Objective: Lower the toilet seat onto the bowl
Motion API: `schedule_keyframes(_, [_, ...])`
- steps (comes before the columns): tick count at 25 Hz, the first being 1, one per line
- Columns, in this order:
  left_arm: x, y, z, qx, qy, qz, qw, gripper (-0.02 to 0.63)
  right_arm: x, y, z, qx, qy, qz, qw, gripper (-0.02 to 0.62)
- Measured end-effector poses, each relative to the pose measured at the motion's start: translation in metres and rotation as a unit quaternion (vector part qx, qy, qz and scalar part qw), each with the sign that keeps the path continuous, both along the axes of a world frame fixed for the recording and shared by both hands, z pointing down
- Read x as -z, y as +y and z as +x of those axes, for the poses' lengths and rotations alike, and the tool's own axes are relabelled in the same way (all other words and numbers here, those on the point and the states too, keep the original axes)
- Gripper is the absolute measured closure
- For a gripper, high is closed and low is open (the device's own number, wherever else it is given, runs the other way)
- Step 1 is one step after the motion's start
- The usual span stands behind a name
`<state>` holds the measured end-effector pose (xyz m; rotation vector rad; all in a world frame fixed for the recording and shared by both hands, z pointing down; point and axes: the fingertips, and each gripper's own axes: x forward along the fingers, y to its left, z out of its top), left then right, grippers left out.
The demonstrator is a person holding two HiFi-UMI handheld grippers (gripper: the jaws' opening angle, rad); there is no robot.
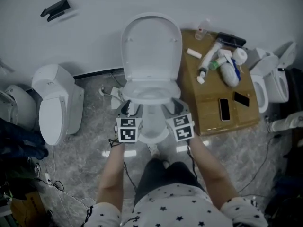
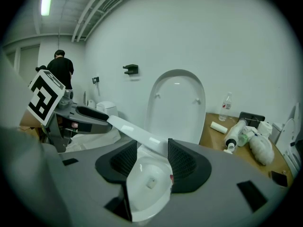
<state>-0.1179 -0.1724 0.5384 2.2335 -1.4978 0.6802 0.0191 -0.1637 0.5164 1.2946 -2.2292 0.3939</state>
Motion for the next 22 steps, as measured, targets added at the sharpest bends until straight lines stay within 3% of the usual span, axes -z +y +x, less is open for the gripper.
schedule_keyframes(22, [-0.021, 0.034, -0.001, -0.005, -0.01, 0.008, 0.9999, 0.388, -0.022, 0.033, -0.001, -0.001, -0.007, 0.011, 1.0, 0.403])
